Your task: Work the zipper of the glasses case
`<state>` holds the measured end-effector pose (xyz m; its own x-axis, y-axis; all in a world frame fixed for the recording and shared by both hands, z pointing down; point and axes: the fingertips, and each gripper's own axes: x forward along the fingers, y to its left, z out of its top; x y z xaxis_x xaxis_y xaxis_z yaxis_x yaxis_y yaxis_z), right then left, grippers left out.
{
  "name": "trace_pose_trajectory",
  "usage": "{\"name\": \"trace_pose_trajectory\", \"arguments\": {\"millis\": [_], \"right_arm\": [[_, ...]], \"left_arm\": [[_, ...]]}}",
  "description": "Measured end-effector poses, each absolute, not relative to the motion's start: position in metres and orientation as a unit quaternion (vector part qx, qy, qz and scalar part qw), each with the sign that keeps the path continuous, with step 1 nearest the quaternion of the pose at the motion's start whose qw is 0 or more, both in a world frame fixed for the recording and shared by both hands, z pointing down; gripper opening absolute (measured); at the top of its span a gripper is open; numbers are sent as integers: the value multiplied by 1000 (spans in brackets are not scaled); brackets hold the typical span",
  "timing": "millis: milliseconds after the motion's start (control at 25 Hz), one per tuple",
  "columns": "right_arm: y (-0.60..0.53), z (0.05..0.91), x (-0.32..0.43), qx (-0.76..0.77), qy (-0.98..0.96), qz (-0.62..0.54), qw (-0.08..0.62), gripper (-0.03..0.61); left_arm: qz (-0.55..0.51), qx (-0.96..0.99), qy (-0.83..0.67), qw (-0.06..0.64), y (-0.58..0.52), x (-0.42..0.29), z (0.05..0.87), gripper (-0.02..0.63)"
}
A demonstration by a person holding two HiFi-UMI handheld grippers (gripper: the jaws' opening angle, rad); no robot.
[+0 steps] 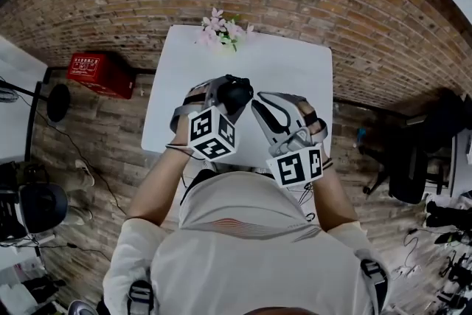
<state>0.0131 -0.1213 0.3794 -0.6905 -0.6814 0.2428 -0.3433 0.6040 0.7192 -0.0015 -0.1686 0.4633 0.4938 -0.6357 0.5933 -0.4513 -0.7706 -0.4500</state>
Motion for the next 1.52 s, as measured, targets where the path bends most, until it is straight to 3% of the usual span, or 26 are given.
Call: {"name": "trace_pose_trajectory", "arguments": {"millis": [280,480,840,1040,1320,1520], "right_arm": [[-130,381,17,319,-882,-271,218,101],[-136,372,16,304,-922,-182,155,100],[-137,377,15,264,-953,-92,113,100],[-135,382,17,239,-960,-84,116,101],[-119,399,21,134,-983,36,120,91],[-115,399,21,127,-985,61,101,80]], "left_arm": [[-390,-857,319,112,-174,-3,466,264],[-396,-854,314,120,-175,-2,469,264],[-395,-850,313,152,-177,0,464,264],[-401,-852,282,183,-169,2,464,264],[-412,-843,239,249,-159,6,467,264],[-403,-852,236,238,-156,7,469,264]]}}
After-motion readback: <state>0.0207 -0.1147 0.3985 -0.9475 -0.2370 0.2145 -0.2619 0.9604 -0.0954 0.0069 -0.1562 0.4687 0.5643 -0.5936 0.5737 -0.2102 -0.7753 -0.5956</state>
